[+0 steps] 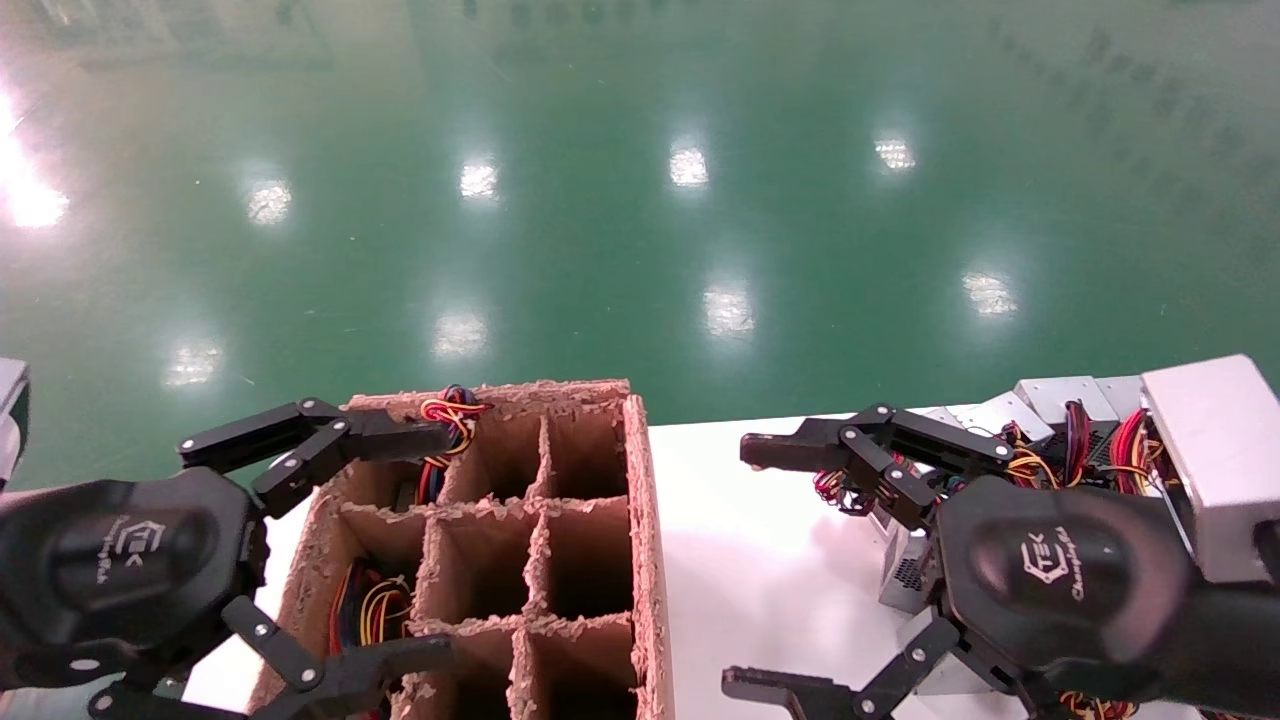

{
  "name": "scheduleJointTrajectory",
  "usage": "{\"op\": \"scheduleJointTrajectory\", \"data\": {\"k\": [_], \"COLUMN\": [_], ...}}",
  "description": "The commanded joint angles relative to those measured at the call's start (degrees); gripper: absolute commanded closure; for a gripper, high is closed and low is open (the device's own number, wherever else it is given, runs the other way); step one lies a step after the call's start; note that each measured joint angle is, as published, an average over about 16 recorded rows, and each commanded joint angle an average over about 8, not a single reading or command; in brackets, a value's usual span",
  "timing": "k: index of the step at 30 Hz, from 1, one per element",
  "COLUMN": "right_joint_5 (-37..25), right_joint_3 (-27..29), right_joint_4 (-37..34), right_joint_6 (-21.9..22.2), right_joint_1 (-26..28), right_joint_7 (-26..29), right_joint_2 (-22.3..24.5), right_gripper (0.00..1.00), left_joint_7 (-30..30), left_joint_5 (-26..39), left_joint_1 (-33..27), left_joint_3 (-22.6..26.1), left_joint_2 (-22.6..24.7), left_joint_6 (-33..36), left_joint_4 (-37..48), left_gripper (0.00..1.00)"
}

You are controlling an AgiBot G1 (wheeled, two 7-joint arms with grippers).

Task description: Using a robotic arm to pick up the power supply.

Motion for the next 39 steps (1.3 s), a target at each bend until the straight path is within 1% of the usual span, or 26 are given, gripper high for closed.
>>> {"op": "scheduleJointTrajectory", "data": {"k": [1, 8, 35, 39], "right_joint_5": [0.0, 0.0, 0.0, -0.9], "right_joint_3": [0.0, 0.0, 0.0, -0.5], "right_joint_4": [0.0, 0.0, -0.1, -0.6], "right_joint_6": [0.0, 0.0, 0.0, 1.1], "right_joint_1": [0.0, 0.0, 0.0, -0.1], "right_joint_7": [0.0, 0.0, 0.0, -0.3], "right_joint_2": [0.0, 0.0, -0.1, -1.1], "right_gripper": [0.00, 0.00, 0.00, 0.00], "left_joint_7": [0.0, 0.0, 0.0, 0.0], "left_joint_5": [0.0, 0.0, 0.0, 0.0], "left_joint_1": [0.0, 0.0, 0.0, 0.0], "left_joint_3": [0.0, 0.0, 0.0, 0.0], "left_joint_2": [0.0, 0.0, 0.0, 0.0], "left_joint_6": [0.0, 0.0, 0.0, 0.0], "left_joint_4": [0.0, 0.0, 0.0, 0.0], "left_gripper": [0.12, 0.99, 1.00, 1.00]}}
